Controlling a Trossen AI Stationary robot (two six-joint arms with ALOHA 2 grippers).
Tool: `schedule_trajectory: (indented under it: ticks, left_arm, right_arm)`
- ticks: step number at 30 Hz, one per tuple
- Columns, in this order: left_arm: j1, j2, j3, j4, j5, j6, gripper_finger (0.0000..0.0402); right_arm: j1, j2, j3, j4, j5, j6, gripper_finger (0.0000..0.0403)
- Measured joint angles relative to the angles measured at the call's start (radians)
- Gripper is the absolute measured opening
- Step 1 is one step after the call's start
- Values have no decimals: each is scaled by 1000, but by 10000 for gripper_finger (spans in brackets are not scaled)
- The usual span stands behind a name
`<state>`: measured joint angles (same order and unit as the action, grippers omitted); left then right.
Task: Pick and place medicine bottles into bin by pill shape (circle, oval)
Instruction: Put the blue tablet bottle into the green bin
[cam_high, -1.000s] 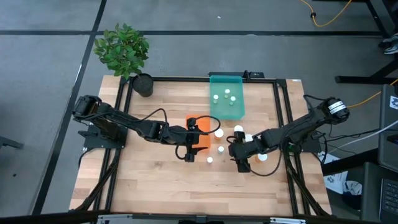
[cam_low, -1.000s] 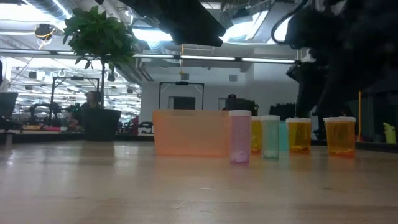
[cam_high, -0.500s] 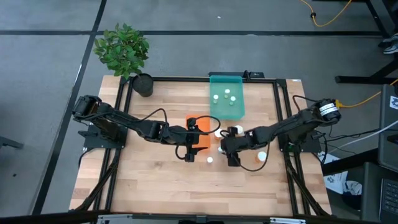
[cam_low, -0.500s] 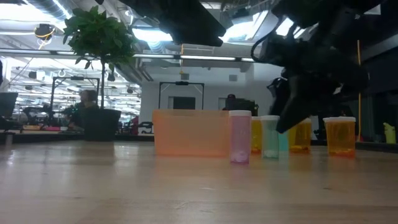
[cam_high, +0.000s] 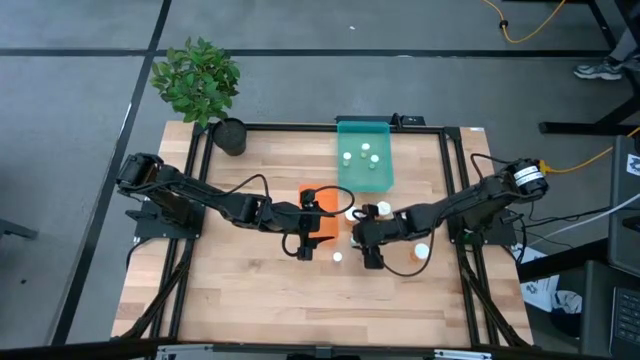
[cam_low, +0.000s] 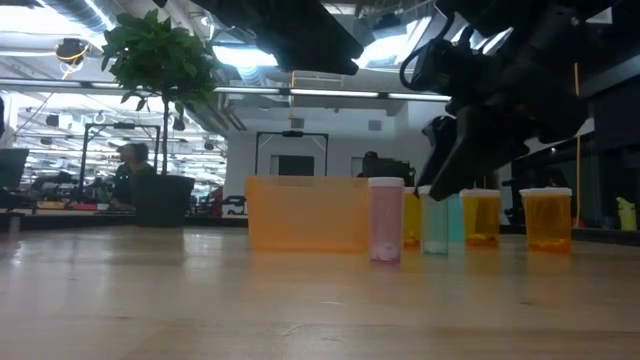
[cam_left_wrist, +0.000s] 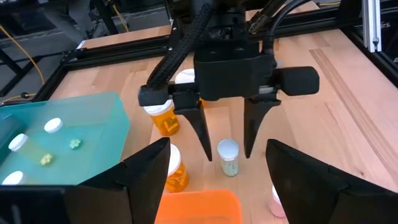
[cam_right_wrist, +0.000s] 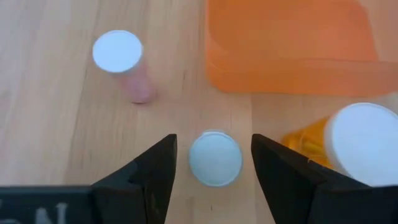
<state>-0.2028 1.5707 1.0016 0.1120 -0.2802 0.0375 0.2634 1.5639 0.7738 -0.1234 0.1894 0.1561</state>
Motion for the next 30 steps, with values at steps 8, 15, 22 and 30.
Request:
schedule_trajectory:
  ticks: [8, 15, 22, 30]
  left_arm:
    - [0, 0, 0, 0, 0, 0, 257]
    - [0, 0, 0, 0, 0, 0, 257]
    - [0, 0, 0, 0, 0, 0, 257]
    - [0, 0, 0, -2, 0, 0, 257]
  right_arm:
    - [0, 0, 0, 0, -26, -1, 175]
    - [0, 0, 0, 0, -25, -1, 131]
    - [0, -2, 0, 0, 19, 24, 114]
    - [0, -115, 66, -156, 27, 72, 114]
